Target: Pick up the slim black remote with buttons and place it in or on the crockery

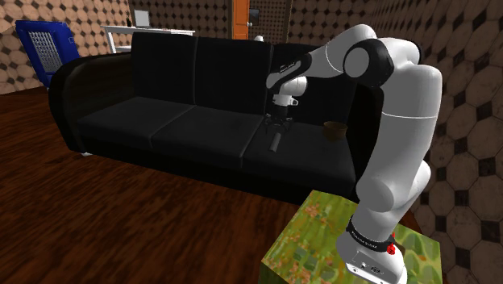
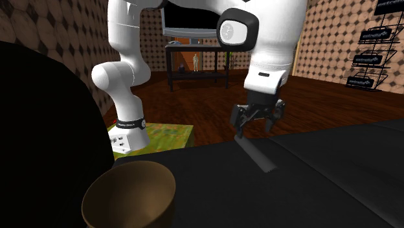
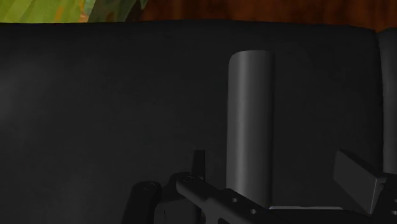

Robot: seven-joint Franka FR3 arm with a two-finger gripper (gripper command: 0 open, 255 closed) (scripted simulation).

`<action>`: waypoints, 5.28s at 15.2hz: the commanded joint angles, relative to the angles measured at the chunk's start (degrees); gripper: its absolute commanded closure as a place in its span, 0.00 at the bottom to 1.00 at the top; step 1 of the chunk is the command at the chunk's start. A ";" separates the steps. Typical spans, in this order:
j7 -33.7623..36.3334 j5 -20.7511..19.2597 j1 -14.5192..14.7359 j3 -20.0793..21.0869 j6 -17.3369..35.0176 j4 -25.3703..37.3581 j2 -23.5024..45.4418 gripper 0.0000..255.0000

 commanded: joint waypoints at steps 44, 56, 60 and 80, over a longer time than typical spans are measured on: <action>3.19 -0.78 0.07 -0.46 -7.21 3.87 -3.29 1.00; 4.77 -1.57 -0.01 -0.62 -15.71 10.29 -5.54 1.00; 2.65 -2.10 -1.33 -1.76 -17.13 9.87 -7.02 1.00; -22.96 -6.11 -15.20 -14.40 -19.28 7.97 -7.78 1.00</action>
